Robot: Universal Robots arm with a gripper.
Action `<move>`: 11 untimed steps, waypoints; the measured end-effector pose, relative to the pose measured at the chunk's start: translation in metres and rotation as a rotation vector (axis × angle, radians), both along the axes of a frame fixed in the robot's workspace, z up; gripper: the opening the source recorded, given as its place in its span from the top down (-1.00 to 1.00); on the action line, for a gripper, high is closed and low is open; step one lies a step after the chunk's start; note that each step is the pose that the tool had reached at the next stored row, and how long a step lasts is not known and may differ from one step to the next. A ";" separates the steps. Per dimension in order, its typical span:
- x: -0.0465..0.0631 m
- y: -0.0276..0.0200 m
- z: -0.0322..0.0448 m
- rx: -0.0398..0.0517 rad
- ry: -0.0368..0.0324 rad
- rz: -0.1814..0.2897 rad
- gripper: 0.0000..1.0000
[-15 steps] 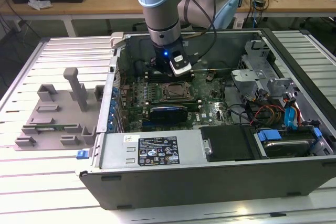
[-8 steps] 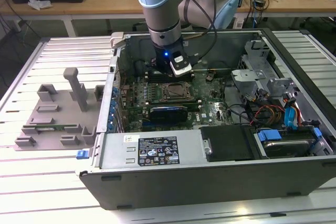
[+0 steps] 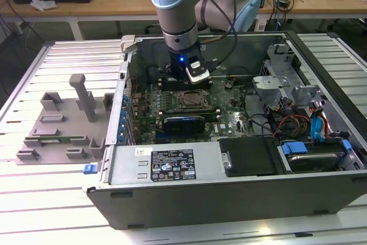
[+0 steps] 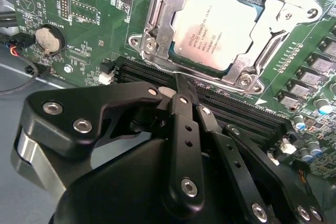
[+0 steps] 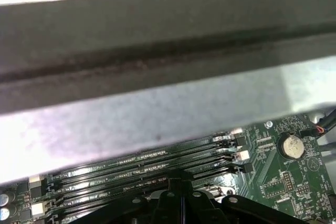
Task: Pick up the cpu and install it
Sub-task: 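Install the first cpu locking lever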
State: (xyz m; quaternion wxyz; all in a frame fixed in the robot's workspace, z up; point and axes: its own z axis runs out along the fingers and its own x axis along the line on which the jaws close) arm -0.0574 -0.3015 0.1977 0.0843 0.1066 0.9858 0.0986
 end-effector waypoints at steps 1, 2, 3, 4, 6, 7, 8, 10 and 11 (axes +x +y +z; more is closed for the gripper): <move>0.000 -0.0004 0.0000 0.0000 0.0000 -0.001 0.79; 0.001 -0.0007 0.0001 0.0000 0.0000 -0.001 0.79; 0.001 -0.0009 0.0001 -0.0001 0.0000 -0.001 0.79; 0.001 -0.0011 0.0002 -0.0001 0.0000 -0.002 0.79; 0.002 -0.0017 0.0002 -0.0002 0.0000 -0.002 0.79; 0.002 -0.0019 0.0002 -0.0001 0.0001 -0.003 0.79; 0.003 -0.0021 0.0002 -0.0001 0.0000 -0.003 0.79; 0.003 -0.0021 0.0000 -0.0002 0.0001 -0.004 0.79; 0.003 -0.0021 -0.0002 -0.0001 0.0000 -0.004 0.79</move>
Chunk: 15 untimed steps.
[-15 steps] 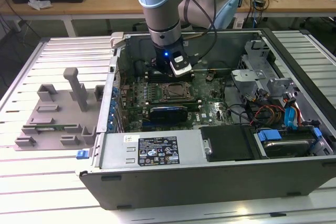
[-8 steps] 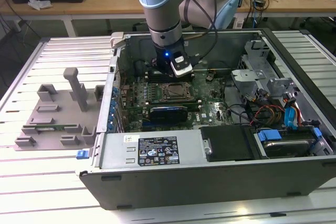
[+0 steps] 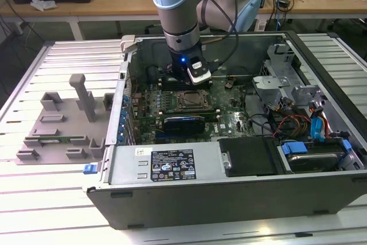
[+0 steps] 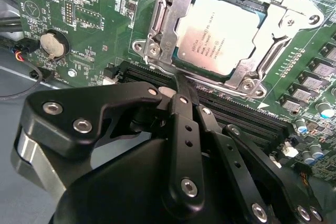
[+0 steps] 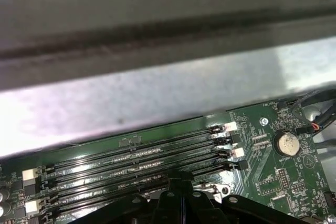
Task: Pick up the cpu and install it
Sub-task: 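Install the first cpu locking lever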
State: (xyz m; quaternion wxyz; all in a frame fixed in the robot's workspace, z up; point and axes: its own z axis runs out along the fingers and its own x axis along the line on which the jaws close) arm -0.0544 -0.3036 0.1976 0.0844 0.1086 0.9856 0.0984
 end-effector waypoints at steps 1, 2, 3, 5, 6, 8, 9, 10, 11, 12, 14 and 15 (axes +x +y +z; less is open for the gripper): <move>0.000 0.0000 -0.0002 0.0001 -0.0001 0.000 0.79; 0.000 0.0000 -0.0003 0.0001 -0.0001 0.000 0.79; 0.001 -0.0001 -0.0003 0.0000 0.0000 0.000 0.79; 0.002 -0.0002 -0.0005 0.0000 0.0000 0.000 0.79; 0.002 -0.0003 -0.0006 0.0000 0.0000 0.000 0.79; 0.003 -0.0008 -0.0009 0.0010 -0.0002 0.000 0.79; 0.003 -0.0014 -0.0010 0.0013 -0.0001 0.000 0.79; 0.004 -0.0023 -0.0011 0.0026 0.0000 0.000 0.79; 0.004 -0.0033 -0.0011 0.0074 0.0000 0.000 0.79; 0.004 -0.0040 -0.0012 0.0123 -0.0001 0.000 0.79; 0.004 -0.0051 -0.0012 0.0228 0.0000 0.000 0.79; 0.004 -0.0057 -0.0012 0.0285 0.0000 0.000 0.79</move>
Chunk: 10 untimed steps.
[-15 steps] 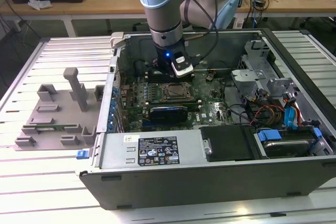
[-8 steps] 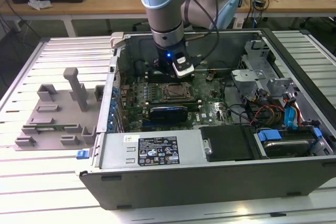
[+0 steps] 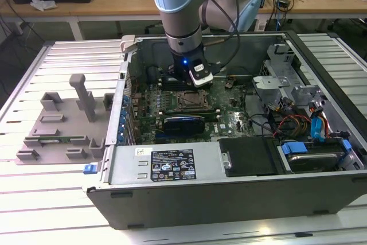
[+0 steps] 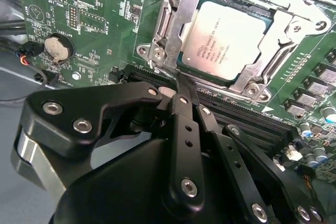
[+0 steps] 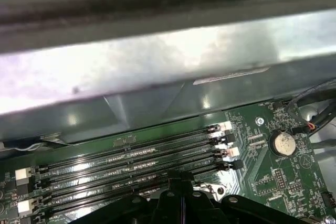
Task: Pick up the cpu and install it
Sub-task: 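Install the first cpu locking lever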
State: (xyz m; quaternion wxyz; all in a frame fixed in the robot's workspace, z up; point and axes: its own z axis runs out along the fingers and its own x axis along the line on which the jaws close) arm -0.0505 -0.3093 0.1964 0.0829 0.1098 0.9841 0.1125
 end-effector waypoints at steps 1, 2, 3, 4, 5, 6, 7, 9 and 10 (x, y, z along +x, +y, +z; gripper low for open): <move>0.000 -0.0003 0.0000 0.0033 -0.0001 0.000 0.79; 0.000 -0.0003 0.0002 0.0044 -0.0001 0.000 0.79; 0.000 -0.0004 0.0011 0.0045 -0.0002 0.000 0.79; 0.000 -0.0004 0.0032 0.0042 0.0000 0.000 0.79; 0.000 -0.0004 0.0050 0.0021 0.0000 0.000 0.79; 0.000 -0.0003 0.0064 -0.0004 0.0000 0.000 0.79; 0.000 -0.0003 0.0109 -0.0062 0.0000 0.000 0.79; 0.000 -0.0002 0.0148 -0.0374 0.0000 0.000 0.79; 0.000 -0.0003 0.0152 -0.0560 0.0004 0.000 0.79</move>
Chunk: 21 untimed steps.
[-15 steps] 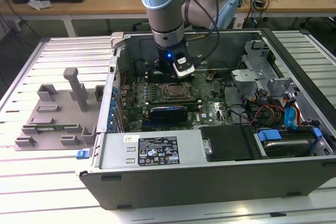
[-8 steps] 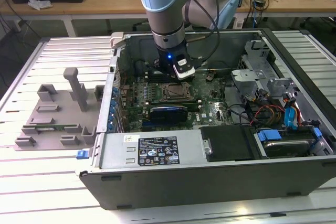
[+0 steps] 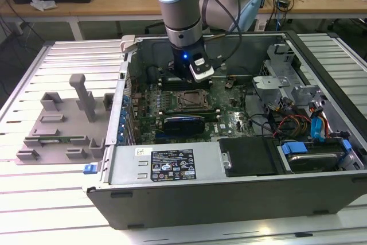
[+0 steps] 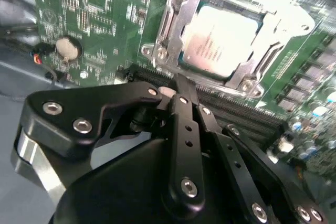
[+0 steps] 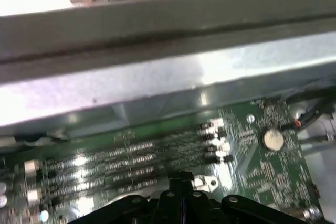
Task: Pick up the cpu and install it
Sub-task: 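Install the first cpu locking lever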
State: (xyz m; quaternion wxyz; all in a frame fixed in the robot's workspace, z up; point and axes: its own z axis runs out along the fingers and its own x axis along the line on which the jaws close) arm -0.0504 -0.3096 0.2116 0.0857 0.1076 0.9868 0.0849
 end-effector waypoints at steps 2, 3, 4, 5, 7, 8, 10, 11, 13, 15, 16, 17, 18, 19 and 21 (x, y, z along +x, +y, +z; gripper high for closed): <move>0.000 0.0000 0.0002 -0.0370 0.0019 -0.001 0.79; 0.000 0.0000 0.0001 -0.0604 0.0040 -0.001 0.79; 0.000 0.0000 0.0001 -0.0756 0.0060 -0.002 0.79; 0.000 -0.0001 0.0002 -0.1060 0.0116 -0.002 0.79; 0.000 -0.0012 0.0002 -0.1137 0.0146 -0.002 0.79; 0.000 -0.0027 0.0001 -0.1149 0.0160 -0.002 0.79; 0.000 -0.0042 0.0001 -0.1188 0.0210 -0.002 0.79; 0.000 -0.0061 0.0001 -0.1233 0.0260 -0.002 0.79; 0.000 -0.0107 -0.0001 -0.1290 0.0334 -0.001 0.79; 0.000 -0.0147 -0.0005 -0.1366 0.0433 -0.001 0.79; 0.000 -0.0150 -0.0004 -0.1383 0.0451 0.000 0.79; 0.000 -0.0151 -0.0001 -0.1384 0.0452 0.000 0.79; 0.000 -0.0151 0.0020 -0.1384 0.0450 0.001 0.79; 0.000 -0.0151 0.0040 -0.1383 0.0451 0.001 0.79; 0.000 -0.0151 0.0106 -0.1384 0.0451 0.001 0.79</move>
